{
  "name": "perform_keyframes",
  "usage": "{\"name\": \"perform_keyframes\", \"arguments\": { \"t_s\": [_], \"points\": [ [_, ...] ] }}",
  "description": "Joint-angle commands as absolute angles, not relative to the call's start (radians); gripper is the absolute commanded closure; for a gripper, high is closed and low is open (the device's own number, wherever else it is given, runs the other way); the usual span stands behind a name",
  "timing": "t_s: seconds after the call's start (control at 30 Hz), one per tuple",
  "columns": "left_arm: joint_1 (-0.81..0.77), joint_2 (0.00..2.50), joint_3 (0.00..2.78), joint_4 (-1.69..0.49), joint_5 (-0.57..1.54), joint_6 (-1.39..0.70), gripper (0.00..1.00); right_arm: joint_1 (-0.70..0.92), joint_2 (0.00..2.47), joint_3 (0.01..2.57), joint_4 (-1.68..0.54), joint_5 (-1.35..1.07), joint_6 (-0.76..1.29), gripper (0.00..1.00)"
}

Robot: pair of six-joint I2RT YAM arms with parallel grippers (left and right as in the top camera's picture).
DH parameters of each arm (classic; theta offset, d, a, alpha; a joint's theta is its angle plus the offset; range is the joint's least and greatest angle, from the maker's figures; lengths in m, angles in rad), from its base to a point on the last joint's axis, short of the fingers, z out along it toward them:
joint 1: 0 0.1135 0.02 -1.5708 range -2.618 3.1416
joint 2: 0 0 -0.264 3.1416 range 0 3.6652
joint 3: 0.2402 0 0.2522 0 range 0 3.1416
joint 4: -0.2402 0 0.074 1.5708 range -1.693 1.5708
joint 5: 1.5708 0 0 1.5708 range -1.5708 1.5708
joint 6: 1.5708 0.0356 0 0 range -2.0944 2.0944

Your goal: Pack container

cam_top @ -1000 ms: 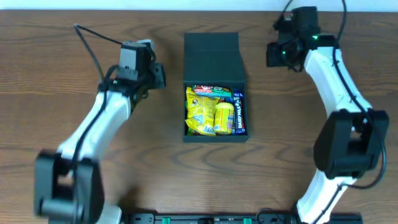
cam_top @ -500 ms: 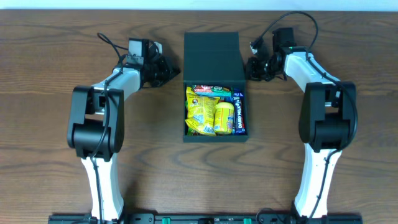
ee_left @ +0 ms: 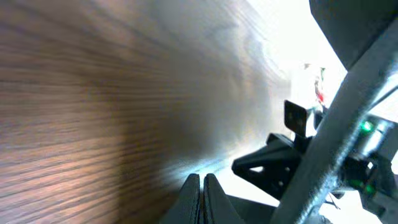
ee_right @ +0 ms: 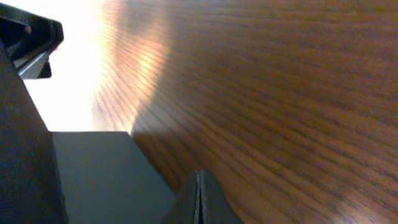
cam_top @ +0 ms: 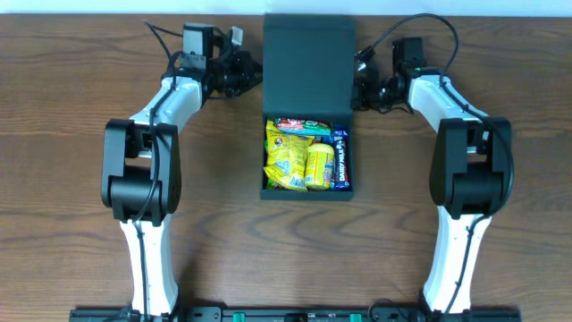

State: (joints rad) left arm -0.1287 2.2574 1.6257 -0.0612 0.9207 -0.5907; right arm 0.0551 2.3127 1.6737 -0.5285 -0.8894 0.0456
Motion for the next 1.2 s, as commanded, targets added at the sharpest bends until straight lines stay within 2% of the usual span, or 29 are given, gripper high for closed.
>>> {"name": "perform_keyframes", "arguments": {
  "t_s": [0.0, 0.33, 0.53, 0.67, 0.8, 0.97, 1.17],
  "points": [
    [-0.136, 2.217, 1.656, -0.098, 1.021, -0.520, 0.94, 0.071, 2.176, 1.694, -0.564, -0.933, -0.064, 0.98],
    [-0.138, 1.857, 1.656, -0.552, 0.874, -0.125, 0.94, 0.073, 1.876, 1.694, -0.784, -0.863, -0.222, 0.99],
    [-0.138, 1.619, 1.656, -0.725, 0.704, -0.042, 0.94, 0.073, 1.709, 1.694, -0.866, -0.737, -0.225, 0.99],
    [-0.138, 1.470, 1.656, -0.855, 0.672, 0.017, 0.94, 0.071, 1.592, 1.694, -0.969, -0.619, -0.228, 0.99],
    [-0.138, 1.317, 1.580, -0.937, 0.641, 0.030, 0.94, 0.053, 1.523, 1.664, -1.103, -0.643, -0.254, 0.99],
    [-0.136, 1.024, 1.283, -0.868, 0.601, -0.005, 0.94, 0.024, 1.367, 1.464, -1.069, -0.706, -0.257, 0.98],
    [-0.136, 0.595, 0.881, -0.820, 0.573, -0.088, 0.94, 0.001, 0.915, 0.910, -0.765, -0.797, -0.205, 0.98]
  ]
}}
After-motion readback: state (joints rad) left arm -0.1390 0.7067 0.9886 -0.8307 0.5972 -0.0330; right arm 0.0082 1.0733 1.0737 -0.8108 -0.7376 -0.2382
